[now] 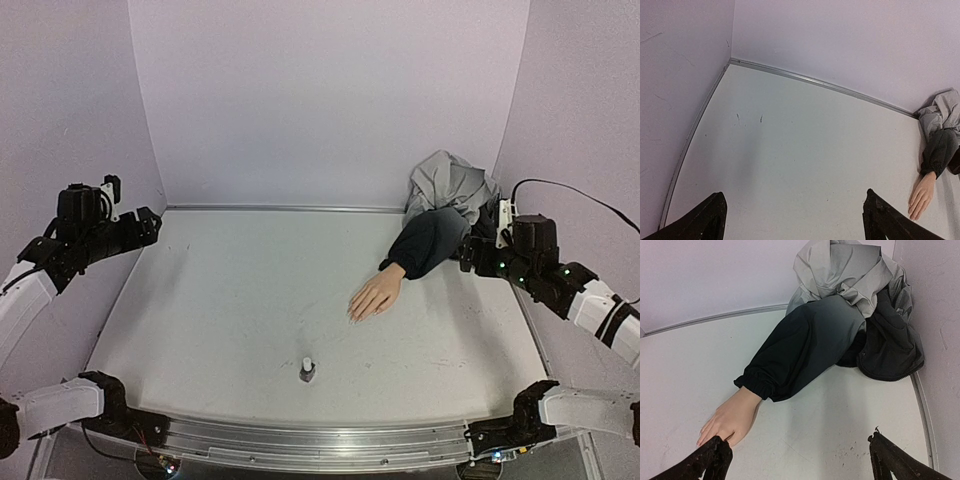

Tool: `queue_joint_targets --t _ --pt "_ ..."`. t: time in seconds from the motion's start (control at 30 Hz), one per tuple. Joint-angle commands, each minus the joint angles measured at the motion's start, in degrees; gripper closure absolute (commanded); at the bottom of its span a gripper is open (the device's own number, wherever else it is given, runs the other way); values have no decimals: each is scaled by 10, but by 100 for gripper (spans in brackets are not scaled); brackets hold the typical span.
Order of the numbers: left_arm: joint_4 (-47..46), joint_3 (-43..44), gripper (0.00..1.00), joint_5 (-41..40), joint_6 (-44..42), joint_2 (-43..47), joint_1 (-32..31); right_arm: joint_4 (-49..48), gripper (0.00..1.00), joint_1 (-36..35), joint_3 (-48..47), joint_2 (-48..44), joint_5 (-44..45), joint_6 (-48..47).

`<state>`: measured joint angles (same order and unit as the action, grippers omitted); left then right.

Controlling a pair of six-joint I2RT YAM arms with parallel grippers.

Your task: Paint the nails

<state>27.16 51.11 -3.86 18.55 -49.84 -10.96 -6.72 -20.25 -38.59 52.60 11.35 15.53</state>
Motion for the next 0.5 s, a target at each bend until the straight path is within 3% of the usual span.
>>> queue_joint_targets --t 0.0,0.2,0.47 --pt "-29 1 3 25 25 10 16 11 2 10 -33 4 -29 21" --pt "-29 3 1 92 21 9 33 35 2 19 -41 16 -90 32" --pt "-28 -2 1 263 15 -18 41 38 2 -23 -47 43 -166 69"
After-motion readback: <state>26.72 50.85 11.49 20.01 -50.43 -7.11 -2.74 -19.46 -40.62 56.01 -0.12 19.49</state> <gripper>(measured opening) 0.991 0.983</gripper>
